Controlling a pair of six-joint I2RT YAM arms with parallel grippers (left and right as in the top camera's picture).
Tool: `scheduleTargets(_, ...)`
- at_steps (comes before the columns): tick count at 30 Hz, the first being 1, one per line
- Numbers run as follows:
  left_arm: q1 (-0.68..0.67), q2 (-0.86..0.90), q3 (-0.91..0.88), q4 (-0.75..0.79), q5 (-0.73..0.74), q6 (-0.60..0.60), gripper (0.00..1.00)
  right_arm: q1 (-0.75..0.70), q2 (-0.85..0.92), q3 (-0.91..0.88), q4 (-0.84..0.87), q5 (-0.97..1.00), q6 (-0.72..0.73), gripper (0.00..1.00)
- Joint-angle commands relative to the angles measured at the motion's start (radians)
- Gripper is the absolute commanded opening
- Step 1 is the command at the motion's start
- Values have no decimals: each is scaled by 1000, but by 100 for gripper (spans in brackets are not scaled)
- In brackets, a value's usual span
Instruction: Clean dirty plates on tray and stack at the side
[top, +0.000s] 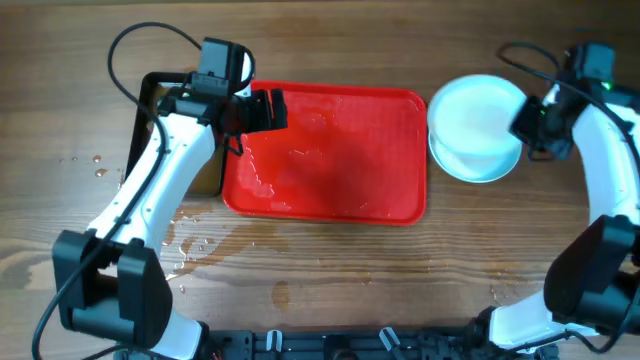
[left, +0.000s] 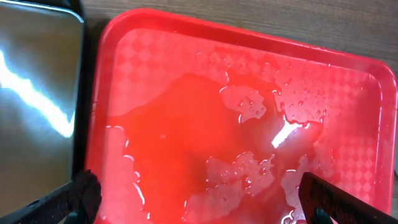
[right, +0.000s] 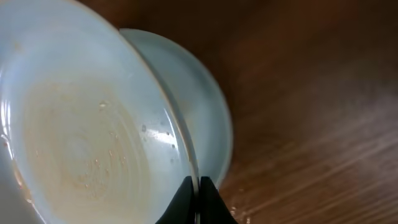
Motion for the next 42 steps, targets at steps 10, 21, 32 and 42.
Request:
scheduleTargets(10, -8, 53, 14, 21, 13, -9, 100, -43, -21, -245, 240, -31, 75, 40)
scheduleTargets(21, -8, 53, 14, 20, 12, -9, 100, 19, -50, -158, 242, -240, -8, 47)
scheduleTargets(32, -8, 53, 14, 20, 12, -9, 100, 146, -369, -86, 229, -233, -83, 65)
scheduleTargets(42, -8, 53, 14, 20, 12, -9, 100, 163, -770, -86, 44, -262, -77, 100)
